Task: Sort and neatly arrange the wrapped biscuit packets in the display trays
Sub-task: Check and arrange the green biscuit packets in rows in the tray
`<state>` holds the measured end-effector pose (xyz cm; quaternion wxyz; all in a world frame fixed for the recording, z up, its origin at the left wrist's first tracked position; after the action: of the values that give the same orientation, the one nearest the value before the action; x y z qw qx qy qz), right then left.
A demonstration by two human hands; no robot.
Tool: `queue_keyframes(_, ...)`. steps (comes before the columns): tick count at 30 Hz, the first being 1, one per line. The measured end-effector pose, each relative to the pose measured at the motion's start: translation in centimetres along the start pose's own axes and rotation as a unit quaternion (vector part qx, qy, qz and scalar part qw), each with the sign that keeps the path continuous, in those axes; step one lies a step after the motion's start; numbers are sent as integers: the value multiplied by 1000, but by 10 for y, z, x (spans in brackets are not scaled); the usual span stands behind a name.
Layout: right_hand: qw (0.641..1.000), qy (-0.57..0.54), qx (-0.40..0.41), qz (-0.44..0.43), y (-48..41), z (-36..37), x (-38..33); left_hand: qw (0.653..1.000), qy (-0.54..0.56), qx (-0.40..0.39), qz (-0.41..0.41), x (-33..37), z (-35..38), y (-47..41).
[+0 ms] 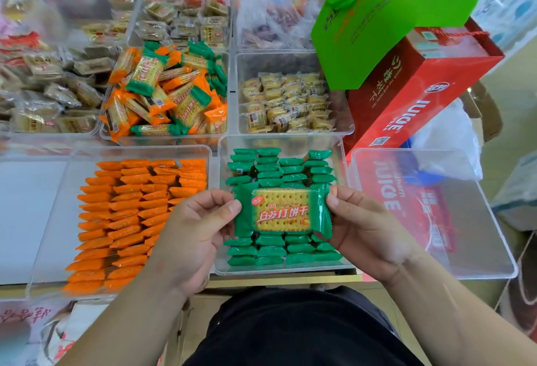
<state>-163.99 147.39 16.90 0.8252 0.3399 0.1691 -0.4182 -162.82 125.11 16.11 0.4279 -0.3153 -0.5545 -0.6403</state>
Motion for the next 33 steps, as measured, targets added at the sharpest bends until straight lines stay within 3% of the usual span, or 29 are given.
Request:
queue_keyframes(4,1000,-12,21,-5,-1,0,-1,999,22,7,-31,-10,-2,0)
queue_keyframes(10,991,62,116,8,-2,-16,17,999,-32,27,-5,5,-3,9)
queue_keyframes(14,990,66,120,22,0,-17,26,996,-77,33,31,10,-1,9)
queue_keyframes(21,992,50,117,6,0,-15,16,996,-84,13,12,7,-3,12)
queue_keyframes(24,987,130,96,2,3,-13,14,984,-170,43,30,10,-8,10)
queue_keyframes(28,947,289,133,-37,2,-9,14,969,-233,77,41,9,-13,6)
queue_keyframes(30,942,298,149,-44,0,-10,13,976,-209,54,-1,4,-13,2)
queue_keyframes(33,953,256,163,-11,-2,-10,16,992,-79,8,-95,-5,-9,1)
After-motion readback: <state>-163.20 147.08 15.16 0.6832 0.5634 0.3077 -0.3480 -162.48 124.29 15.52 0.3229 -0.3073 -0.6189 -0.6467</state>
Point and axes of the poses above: each hand's wrist, its own y-axis away from the middle knuckle, its own z-axis out of the palm, x = y × z, the point moved 5 cm from there along -y, towards the middle knuckle, and after that the axes turned 10 degrees about -y, right-handed, at the moved point
